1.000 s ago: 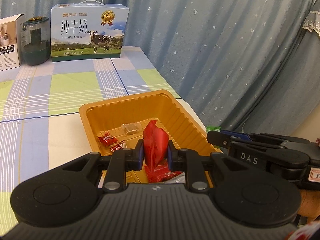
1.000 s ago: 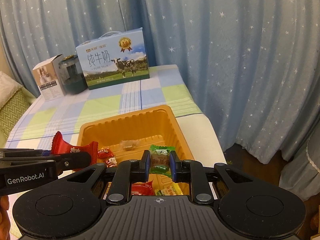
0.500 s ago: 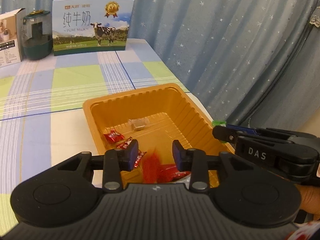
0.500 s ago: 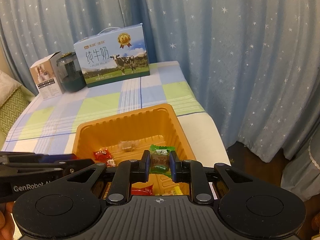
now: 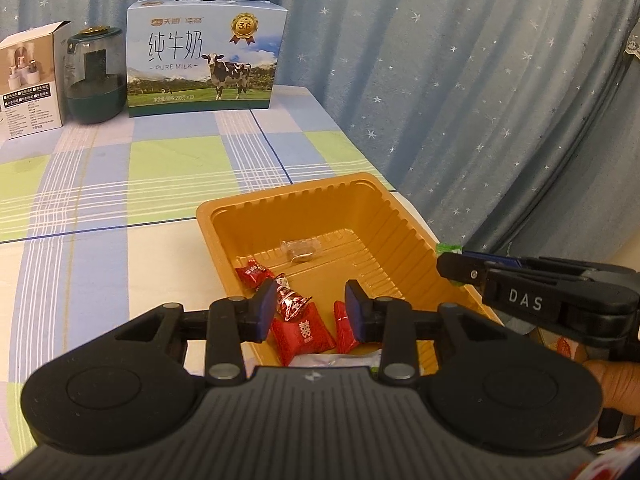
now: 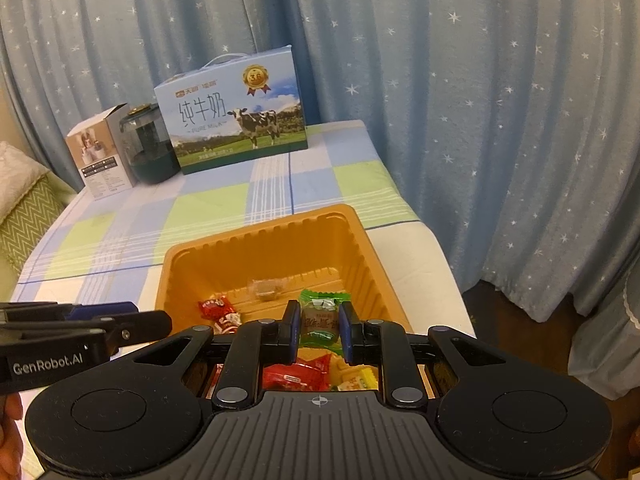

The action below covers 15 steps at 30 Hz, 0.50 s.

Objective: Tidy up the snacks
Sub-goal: 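Open the right gripper to release the green candy into the tray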

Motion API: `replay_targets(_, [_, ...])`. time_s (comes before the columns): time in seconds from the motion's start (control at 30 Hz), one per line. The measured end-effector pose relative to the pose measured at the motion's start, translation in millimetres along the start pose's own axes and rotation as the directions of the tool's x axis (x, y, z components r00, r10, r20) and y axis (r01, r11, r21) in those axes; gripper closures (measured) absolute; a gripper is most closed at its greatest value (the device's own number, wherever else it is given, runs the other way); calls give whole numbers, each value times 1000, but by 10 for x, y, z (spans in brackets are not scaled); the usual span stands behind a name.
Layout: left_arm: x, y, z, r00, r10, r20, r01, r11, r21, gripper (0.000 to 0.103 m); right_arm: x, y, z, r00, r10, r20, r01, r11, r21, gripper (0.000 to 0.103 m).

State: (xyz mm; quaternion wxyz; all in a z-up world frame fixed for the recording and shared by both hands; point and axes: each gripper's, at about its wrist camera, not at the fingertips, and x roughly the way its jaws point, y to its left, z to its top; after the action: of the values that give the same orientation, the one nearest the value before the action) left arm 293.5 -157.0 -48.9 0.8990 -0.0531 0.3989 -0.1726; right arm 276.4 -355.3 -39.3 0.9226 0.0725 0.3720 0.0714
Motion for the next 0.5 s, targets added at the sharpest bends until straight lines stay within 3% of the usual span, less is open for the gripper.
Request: replay_targets(0.5, [-2,39,-8,1000,1,1,-1,1000,1,70,98,100,99,1000,18,4,-18,1000,-13,82])
